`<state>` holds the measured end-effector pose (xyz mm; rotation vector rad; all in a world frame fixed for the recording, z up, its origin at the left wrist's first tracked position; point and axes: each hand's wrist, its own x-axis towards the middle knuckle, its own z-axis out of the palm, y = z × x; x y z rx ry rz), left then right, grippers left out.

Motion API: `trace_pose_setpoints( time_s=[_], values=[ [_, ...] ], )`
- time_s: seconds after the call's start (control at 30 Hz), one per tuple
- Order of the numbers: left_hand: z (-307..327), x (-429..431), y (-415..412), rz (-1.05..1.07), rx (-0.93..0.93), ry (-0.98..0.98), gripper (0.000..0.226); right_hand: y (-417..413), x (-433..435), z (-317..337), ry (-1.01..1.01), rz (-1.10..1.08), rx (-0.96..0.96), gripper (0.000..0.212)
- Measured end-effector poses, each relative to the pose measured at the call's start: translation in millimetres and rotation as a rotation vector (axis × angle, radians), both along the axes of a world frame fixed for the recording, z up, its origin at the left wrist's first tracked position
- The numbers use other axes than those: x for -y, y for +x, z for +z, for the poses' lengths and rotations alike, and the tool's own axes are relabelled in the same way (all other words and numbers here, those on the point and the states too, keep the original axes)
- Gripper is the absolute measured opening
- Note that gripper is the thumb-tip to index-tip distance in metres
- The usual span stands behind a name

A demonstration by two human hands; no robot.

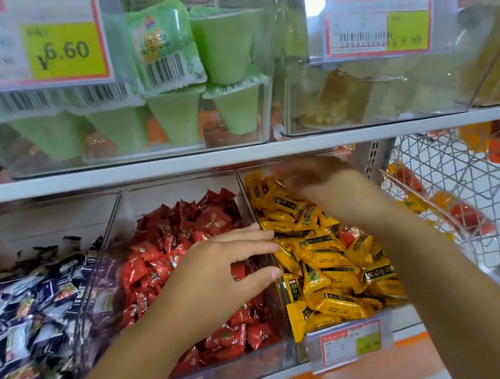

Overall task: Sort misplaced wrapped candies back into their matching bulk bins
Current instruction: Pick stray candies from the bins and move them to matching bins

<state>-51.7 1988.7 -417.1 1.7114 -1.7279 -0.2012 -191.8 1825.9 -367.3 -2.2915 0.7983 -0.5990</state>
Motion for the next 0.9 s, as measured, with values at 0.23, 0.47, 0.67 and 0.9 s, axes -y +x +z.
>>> trace_pose_setpoints(
  time_s=[0.23,0.47,0.67,0.9],
  values=[
    [2.6,12.1,3.1,0.035,0.067,-0.054,0.029,-79.2,11.5,10.8,-0.008,-0.036,-0.478,0.026],
    [-2.4,25.5,-5.4,0.050,0.035,-0.072,0.026,-82.0,7.0,-8.6,-0.138,-0.086,-0.349,0.019],
    [-4.6,24.6,-10.7,0.022,0.039,-0.045,0.031,-49.7,-4.9,-8.0,-0.066,-0.162,0.104,0.012],
    [-11.1,17.2,-6.3,-0.006,-0.047,-0.028,0.034,16.7,-12.9,-13.5,0.055,0.047,0.215,0.033]
  ],
)
